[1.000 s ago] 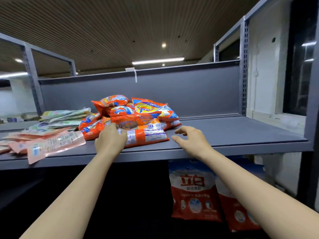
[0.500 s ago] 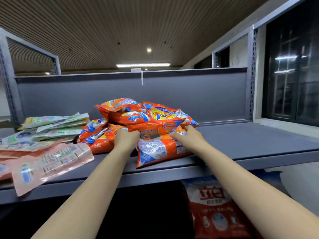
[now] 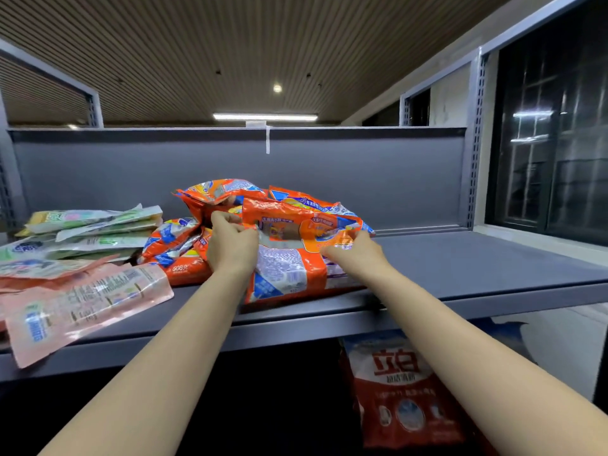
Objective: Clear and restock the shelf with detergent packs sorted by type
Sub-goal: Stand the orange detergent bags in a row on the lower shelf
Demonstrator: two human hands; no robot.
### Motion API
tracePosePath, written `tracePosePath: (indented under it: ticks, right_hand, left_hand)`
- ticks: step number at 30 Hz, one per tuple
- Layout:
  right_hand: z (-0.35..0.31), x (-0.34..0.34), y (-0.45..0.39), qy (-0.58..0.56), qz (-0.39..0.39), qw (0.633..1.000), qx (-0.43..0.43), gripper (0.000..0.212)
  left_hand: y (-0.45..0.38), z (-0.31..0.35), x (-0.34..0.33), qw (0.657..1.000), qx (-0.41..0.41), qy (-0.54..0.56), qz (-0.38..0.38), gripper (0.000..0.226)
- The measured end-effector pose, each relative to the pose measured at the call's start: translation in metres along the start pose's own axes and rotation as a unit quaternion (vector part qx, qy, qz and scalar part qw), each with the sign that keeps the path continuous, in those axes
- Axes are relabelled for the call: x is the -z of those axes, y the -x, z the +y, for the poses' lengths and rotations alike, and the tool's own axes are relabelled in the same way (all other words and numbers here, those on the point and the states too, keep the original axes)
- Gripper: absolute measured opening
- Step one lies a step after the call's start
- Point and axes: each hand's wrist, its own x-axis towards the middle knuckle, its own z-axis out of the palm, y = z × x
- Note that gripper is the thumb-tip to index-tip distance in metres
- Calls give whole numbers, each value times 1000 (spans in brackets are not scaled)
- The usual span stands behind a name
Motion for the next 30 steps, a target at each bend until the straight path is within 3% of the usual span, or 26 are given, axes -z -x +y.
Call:
tracePosePath:
  ticks: [3, 5, 10, 13, 16, 18, 21, 23, 26, 28, 30]
  right_hand:
    - [2, 1, 0, -160, -91, 983, -24, 81]
    - [6, -5, 0, -221, -86, 971, -19, 81]
    - [10, -7, 5, -285, -55, 957, -2, 54]
    - [7, -4, 13, -315, -29, 948, 28, 44]
    - [1, 2, 20, -310, 45, 945, 97, 31]
    - [-7, 6, 25, -316, 95, 934, 135, 29]
    - [-22, 9, 33, -283, 214, 913, 201, 36]
    - [-31, 5, 41, -231, 255, 899, 273, 33]
    - [-34, -14, 45, -185, 173, 903, 346, 41]
    - [-28, -24, 42, -203, 33, 912, 355, 50]
    - [-19, -21, 38, -226, -100, 911, 329, 55]
  left_hand:
    - [-5, 1, 3, 1000, -24, -3, -18, 21]
    - [-5, -1, 5, 999, -18, -12, -32, 18]
    - [7, 3, 6, 996, -46, -9, -72, 3]
    - [22, 9, 1, 992, -61, -51, -102, 15]
    - [41, 21, -2, 977, -128, -166, 26, 25]
    - [54, 34, -4, 976, -179, -108, 68, 28]
    - [61, 45, -16, 977, -198, -6, -77, 46]
    - [60, 55, -21, 961, -184, 94, -183, 54]
    - [58, 59, -27, 925, -96, 262, -256, 55]
    - [53, 51, -25, 938, -74, 255, -224, 47]
    - [44, 40, -20, 957, -75, 208, -187, 19]
